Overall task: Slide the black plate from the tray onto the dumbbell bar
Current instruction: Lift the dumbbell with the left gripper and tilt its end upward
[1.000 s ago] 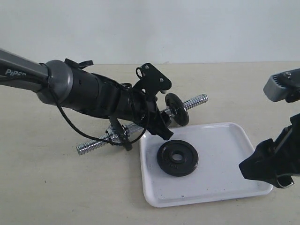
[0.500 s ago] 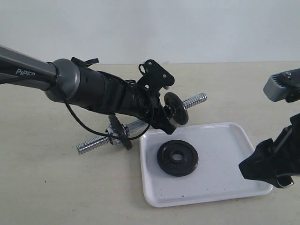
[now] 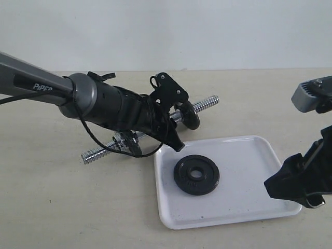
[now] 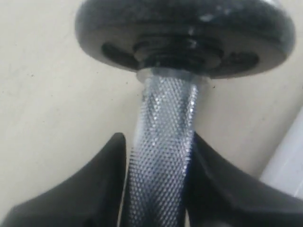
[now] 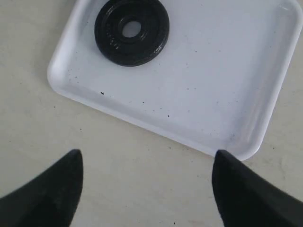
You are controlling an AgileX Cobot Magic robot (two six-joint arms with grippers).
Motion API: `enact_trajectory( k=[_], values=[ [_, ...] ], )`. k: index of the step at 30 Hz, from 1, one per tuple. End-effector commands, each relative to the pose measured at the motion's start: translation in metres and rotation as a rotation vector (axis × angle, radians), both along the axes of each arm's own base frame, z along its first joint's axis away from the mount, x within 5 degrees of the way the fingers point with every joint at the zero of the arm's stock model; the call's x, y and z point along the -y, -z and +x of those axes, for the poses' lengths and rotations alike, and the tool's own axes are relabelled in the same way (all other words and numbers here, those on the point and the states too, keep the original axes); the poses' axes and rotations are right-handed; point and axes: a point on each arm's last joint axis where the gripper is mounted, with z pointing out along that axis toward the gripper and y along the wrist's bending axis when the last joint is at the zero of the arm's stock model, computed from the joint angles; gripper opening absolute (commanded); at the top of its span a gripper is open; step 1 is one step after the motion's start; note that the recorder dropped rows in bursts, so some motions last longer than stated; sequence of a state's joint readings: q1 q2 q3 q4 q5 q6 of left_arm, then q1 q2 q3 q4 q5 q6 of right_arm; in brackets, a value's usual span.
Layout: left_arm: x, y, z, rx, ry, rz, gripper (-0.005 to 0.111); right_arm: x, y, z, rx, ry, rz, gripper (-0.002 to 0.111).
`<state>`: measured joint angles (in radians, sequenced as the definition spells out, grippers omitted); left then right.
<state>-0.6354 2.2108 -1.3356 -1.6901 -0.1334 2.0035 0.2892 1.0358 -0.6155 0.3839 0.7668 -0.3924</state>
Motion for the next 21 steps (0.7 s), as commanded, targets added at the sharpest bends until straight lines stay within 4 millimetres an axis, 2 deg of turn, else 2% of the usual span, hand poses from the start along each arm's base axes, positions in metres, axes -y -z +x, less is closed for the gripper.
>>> enact_trajectory(
  k=[1,4,9,13,18,21],
  values=[
    [-0.003,0.004,0.001,-0.012,-0.071,0.002,0.004,-0.001,0.000,0.000,0.002,-0.007,0.001,0.067],
    [-0.016,0.007,0.000,0.012,-0.137,0.104,0.004,-0.001,0.000,0.000,0.002,-0.007,0.001,0.067],
    [-0.037,0.003,-0.021,0.007,-0.109,0.225,0.004,-0.001,0.000,0.000,0.001,-0.008,0.000,0.067],
    [-0.055,-0.006,-0.046,-0.029,-0.121,0.220,0.004,-0.001,0.000,0.000,-0.001,-0.008,0.000,0.067],
    [-0.074,-0.008,-0.072,-0.070,-0.138,0.234,0.004,-0.001,0.000,0.000,-0.002,-0.006,0.005,0.067],
    [-0.086,-0.007,-0.101,-0.156,-0.169,0.144,0.004,-0.001,-0.001,0.000,-0.002,-0.008,0.009,0.067]
  ],
)
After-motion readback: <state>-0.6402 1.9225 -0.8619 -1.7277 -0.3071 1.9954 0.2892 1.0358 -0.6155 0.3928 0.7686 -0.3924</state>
